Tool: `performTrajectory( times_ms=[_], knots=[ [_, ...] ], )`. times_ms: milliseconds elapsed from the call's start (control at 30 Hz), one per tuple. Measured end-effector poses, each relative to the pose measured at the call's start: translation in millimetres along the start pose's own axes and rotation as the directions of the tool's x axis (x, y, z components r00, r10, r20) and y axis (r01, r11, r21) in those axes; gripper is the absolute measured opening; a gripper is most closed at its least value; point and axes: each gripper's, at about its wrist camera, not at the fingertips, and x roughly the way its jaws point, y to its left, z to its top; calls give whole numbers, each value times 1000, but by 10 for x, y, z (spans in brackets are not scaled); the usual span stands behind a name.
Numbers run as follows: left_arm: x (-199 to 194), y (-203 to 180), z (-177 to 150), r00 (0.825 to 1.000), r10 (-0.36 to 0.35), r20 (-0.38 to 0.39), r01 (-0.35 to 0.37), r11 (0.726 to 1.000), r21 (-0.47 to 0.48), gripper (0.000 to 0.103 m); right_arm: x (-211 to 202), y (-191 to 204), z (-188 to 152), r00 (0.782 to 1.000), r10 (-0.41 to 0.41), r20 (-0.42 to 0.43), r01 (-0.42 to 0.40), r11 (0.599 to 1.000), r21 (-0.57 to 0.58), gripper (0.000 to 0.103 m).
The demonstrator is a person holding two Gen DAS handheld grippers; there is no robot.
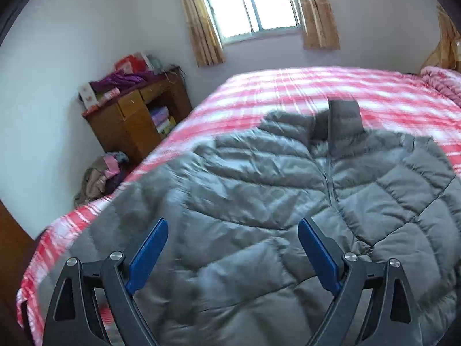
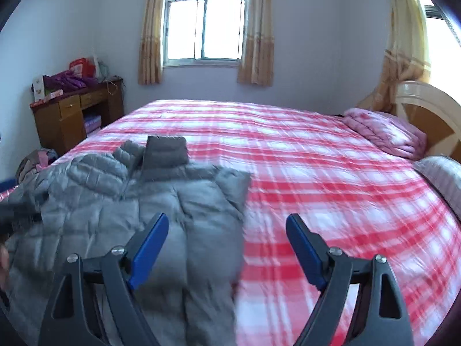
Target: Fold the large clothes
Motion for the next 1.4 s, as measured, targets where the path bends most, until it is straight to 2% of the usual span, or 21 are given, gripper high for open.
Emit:
performTrajectory(
  times_ms=[133, 267, 433, 533, 833, 1000, 1033, 1067, 1100, 1133, 1200, 1233, 1333, 1400],
  knots=[
    [390, -151, -142, 996, 46, -79, -44, 999, 27, 92, 557, 259, -62, 995, 79, -64, -81, 996, -43, 86],
    [599, -159, -235, 991, 31, -131, -27, 999, 27, 92, 900, 404, -249, 982, 111, -154, -126, 988, -90, 86],
    [670, -169, -264, 987, 57, -151, -53, 998, 28, 99, 1149, 358, -417, 953, 130, -275, -151, 987, -58, 87],
    [688, -177, -268, 986, 62, -154, -59, 998, 27, 101, 1193, 333, -446, 940, 133, -313, -157, 986, -53, 88],
    [698, -196, -268, 986, 81, -146, -76, 996, 40, 101, 1231, 352, -472, 935, 110, -337, -141, 988, -69, 90],
    [634, -254, -224, 982, 115, -151, -103, 991, 89, 101, 1270, 365, -438, 932, 101, -347, -136, 988, -76, 91],
    [558, -219, -199, 982, 107, -156, -95, 992, 87, 101, 1261, 369, -424, 931, 97, -353, -133, 988, -80, 91],
    [402, -142, -168, 989, 70, -133, -63, 996, 57, 101, 1234, 371, -399, 929, 93, -358, -133, 987, -88, 90],
    [272, -89, -156, 994, 39, -103, -36, 999, 37, 101, 1172, 374, -353, 932, 82, -353, -126, 987, -103, 84],
    [109, -37, -156, 998, 4, -65, -3, 1000, 26, 101, 1025, 364, -291, 944, 83, -318, -122, 987, -102, 83],
    [-85, -26, -210, 1000, -19, -24, 20, 999, 38, 101, 706, 345, -202, 962, 130, -240, -148, 987, -59, 83],
    [-111, -54, -251, 1000, -24, -20, 25, 998, 52, 101, 568, 376, -186, 963, 155, -222, -170, 984, -49, 83],
    [37, -227, -434, 998, 24, -62, -16, 993, 120, 101, 381, 564, -298, 956, 203, -211, -221, 973, -66, 83],
    [182, -246, -521, 995, 24, -99, -12, 993, 116, 102, 436, 707, -417, 944, 219, -249, -247, 965, -90, 83]
  ],
)
